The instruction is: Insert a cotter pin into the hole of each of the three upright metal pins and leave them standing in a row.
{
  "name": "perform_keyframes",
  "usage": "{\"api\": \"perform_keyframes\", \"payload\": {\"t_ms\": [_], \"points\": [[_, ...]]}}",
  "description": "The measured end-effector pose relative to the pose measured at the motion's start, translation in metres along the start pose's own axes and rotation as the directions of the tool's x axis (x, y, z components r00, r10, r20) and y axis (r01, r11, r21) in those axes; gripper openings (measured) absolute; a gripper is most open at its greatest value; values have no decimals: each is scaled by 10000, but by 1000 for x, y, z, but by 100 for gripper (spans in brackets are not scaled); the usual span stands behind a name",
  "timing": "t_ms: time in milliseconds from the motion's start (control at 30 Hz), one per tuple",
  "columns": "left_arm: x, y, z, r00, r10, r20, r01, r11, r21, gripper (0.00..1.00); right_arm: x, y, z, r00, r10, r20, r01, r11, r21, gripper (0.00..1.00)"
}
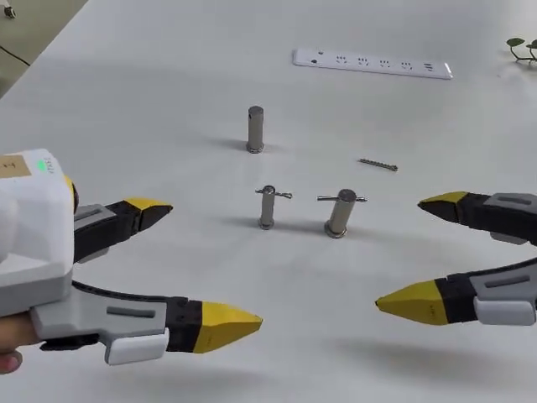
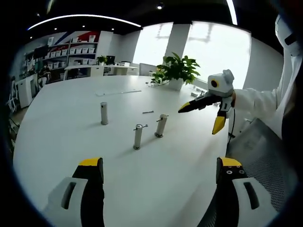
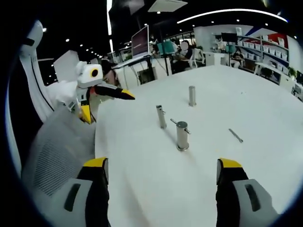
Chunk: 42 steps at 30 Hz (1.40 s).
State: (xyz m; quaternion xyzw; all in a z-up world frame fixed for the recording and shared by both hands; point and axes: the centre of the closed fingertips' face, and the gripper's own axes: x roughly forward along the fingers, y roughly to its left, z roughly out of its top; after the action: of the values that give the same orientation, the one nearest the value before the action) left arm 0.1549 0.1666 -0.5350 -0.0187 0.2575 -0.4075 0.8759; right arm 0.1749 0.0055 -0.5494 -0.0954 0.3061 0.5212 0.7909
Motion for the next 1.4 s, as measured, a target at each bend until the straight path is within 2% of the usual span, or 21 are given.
{"api": "perform_keyframes", "payload": {"t_ms": [167,333,433,633,800,933,1200,1333,1400], "points": [[0,3,0,10000,75,60,-75,9999,-129,99,0,-2,-4,9998,-189,-97,191,9996,223,98],[1,3,-2,10000,53,21,-52,9998,-211,99,-1,-5,-5,9993,-320,-186,323,9993,201,98],[2,4,2,9998,67,209,-60,9994,-328,99,-2,-3,-5,9993,-306,-235,307,9995,38,98],[5,7,26,9960,-22,896,53,9994,-345,99,-4,-3,-6,9990,-375,-240,378,9992,111,98],[14,20,49,9921,12,1253,15,9998,-218,97,-8,-4,-7,9986,-502,-187,506,9985,220,98],[25,31,68,9894,104,1448,-119,9999,96,95,-12,-5,-9,9979,-618,-169,623,9977,276,98],[44,46,91,9858,283,1656,-353,9986,392,88,-18,-6,-11,9964,-838,-133,843,9955,431,98],[54,60,101,9824,517,1795,-599,9974,403,82,-20,-5,-12,9956,-930,-107,935,9942,528,98],[59,66,104,9821,560,1801,-682,9957,624,80,-21,-5,-13,9952,-977,-89,981,9934,587,98]]}}
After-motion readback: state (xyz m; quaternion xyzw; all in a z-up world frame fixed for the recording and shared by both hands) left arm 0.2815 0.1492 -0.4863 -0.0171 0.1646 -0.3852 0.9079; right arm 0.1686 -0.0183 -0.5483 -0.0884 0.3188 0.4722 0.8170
